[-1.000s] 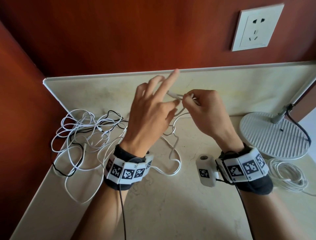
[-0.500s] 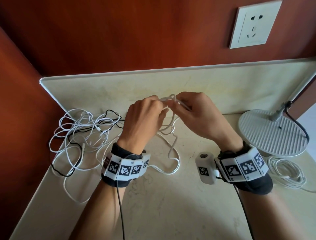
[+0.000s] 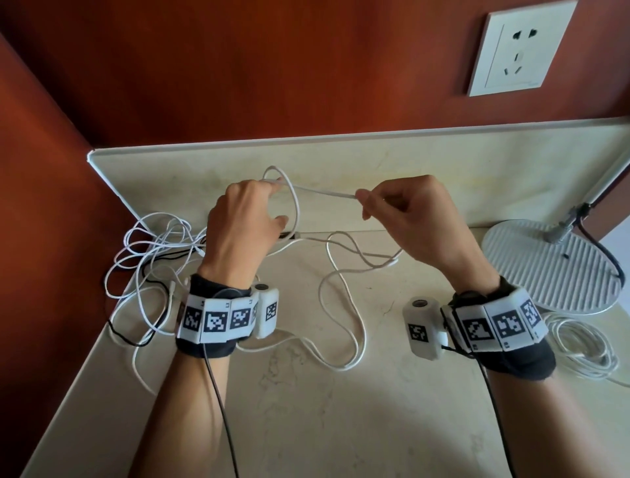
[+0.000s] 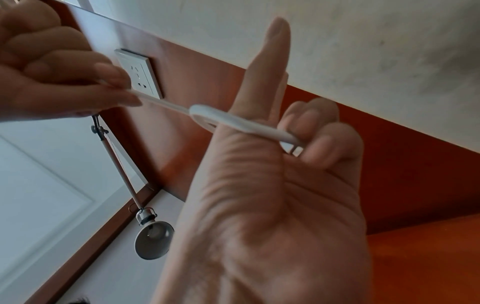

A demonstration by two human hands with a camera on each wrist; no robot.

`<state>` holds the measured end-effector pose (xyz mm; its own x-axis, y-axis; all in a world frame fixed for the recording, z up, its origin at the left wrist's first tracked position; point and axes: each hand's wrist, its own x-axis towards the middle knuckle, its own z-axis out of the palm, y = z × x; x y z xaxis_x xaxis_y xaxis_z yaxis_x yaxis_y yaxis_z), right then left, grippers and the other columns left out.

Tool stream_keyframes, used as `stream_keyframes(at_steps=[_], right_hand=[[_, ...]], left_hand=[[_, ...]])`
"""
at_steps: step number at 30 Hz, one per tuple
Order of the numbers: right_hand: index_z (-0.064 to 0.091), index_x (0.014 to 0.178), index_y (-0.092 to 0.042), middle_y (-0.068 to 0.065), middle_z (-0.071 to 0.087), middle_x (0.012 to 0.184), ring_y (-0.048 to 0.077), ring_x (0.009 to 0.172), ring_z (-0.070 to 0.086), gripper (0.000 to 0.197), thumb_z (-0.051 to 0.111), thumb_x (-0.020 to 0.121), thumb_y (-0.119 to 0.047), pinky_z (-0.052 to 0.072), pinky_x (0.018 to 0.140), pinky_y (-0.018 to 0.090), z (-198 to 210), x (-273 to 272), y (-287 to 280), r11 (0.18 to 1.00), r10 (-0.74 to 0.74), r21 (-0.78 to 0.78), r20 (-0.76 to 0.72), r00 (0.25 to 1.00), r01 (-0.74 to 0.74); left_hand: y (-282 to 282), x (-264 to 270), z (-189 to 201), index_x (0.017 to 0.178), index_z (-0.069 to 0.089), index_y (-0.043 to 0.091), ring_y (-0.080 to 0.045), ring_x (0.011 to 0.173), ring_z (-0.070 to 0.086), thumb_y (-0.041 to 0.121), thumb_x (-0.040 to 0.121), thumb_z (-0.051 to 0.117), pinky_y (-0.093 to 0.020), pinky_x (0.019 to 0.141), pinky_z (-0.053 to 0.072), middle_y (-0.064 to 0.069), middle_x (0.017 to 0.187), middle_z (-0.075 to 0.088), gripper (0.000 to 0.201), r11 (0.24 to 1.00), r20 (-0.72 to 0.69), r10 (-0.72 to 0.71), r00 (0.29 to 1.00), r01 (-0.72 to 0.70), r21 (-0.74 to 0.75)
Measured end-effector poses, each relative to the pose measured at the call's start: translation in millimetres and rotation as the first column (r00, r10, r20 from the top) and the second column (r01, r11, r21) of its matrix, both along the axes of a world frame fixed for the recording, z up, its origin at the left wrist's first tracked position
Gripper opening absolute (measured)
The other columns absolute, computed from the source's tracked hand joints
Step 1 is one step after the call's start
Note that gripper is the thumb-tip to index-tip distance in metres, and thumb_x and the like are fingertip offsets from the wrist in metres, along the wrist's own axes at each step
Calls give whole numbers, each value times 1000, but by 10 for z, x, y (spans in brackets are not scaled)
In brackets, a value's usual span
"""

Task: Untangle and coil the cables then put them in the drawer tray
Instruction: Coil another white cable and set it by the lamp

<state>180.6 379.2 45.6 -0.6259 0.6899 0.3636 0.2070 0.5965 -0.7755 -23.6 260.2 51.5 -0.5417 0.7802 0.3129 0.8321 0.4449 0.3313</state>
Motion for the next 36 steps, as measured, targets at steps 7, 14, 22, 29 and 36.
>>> stream_keyframes(at_steps=[7, 14, 22, 29, 36], right_hand=[[67, 63, -16, -7, 41, 40, 13, 40, 32, 41, 76, 93, -43, 27, 45, 16, -42, 56, 80, 997, -67, 39, 55, 996, 65], [75, 92, -23, -13, 67, 74, 1, 64, 62, 16, 70, 97, -38, 56, 69, 33, -160, 65, 163, 979, -138, 166, 110, 984, 118], [64, 95, -17, -8, 54, 54, 13, 50, 44, 17, 64, 103, -33, 39, 54, 34, -107, -137, -85, 989, 142, -33, 22, 990, -141], [69, 73, -10, -3, 34, 48, 11, 47, 21, 44, 70, 96, -47, 19, 45, 22, -65, 50, 140, 998, -10, -57, -80, 997, 5], [67, 69, -19, -14, 54, 47, 9, 47, 48, 37, 68, 99, -40, 37, 53, 29, -258, -59, 211, 984, -163, 93, 103, 981, 154]], left_hand=[[1, -34, -92, 134, 69, 25, -39, 101, 68, 27, 90, 78, -43, 80, 56, -16, 107, 73, 45, 998, 82, 33, 996, -38, 57], [6, 102, -20, 139, 65, 28, -37, 102, 66, 30, 93, 76, -39, 76, 48, -18, 111, 72, 47, 995, 111, -102, 989, 104, -11], [127, 435, -91, 122, 73, 37, -20, 89, 65, 33, 93, 73, -29, 68, 41, 4, 91, 68, 30, 934, 115, -347, 931, 354, -55], [77, 137, -27, 93, 83, 39, -7, 68, 50, 22, 89, 80, -30, 60, 34, 12, 71, 52, 18, 944, 207, -307, 929, 325, -58], [53, 116, -27, 102, 81, 40, -9, 72, 54, 17, 94, 73, -29, 58, 38, 11, 77, 59, 25, 954, 171, -293, 941, 299, -13]])
